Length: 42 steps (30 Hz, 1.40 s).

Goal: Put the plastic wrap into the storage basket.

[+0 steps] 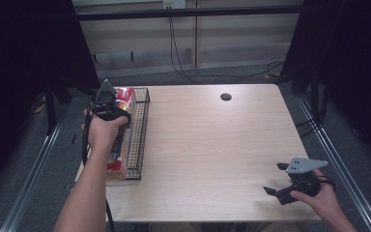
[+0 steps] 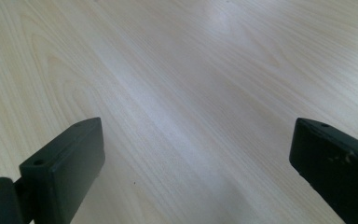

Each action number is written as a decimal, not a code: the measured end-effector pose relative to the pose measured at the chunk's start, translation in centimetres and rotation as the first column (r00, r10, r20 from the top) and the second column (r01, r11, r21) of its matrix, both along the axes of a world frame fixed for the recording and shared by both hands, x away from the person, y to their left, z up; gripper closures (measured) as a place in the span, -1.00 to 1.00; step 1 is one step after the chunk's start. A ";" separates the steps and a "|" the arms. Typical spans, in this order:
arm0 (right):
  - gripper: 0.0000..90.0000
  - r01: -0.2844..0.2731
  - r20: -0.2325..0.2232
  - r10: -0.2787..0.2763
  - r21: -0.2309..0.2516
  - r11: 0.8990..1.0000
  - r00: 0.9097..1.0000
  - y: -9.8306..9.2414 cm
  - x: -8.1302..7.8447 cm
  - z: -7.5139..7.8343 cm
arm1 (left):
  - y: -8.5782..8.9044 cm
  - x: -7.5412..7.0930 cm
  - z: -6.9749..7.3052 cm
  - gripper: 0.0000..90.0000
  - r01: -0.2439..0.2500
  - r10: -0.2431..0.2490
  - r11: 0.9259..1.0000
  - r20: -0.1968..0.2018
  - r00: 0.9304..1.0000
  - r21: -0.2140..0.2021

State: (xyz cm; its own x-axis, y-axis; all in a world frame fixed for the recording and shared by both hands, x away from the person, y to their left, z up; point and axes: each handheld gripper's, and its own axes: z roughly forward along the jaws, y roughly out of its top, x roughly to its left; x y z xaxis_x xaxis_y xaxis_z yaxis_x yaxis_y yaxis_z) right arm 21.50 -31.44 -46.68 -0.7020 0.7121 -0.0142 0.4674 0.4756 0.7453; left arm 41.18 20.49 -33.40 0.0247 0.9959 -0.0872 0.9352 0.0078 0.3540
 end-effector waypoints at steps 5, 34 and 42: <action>-0.93 -0.002 -0.004 0.002 0.000 1.000 1.000 0.1 0.0 -0.1 | 0.4 0.2 -0.5 -0.02 -0.003 0.003 1.000 -0.002 1.000 0.007; -0.93 0.010 -0.007 -0.010 -0.007 1.000 1.000 0.1 0.1 -0.3 | 2.3 1.9 -3.0 -0.02 -0.013 0.013 1.000 -0.014 1.000 -0.009; -0.93 0.008 -0.006 -0.008 -0.004 1.000 1.000 0.1 0.1 -0.3 | 2.2 2.4 -3.5 -0.03 -0.014 0.014 1.000 -0.019 1.000 -0.010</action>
State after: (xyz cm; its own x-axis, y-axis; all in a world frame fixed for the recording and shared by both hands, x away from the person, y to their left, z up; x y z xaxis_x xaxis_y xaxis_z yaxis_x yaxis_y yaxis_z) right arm 21.56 -31.33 -46.96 -0.6965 0.7175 -0.0124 0.4756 0.4745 0.7408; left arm 43.59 22.67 -36.94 0.0090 0.9952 -0.0977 0.9414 0.0246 0.3365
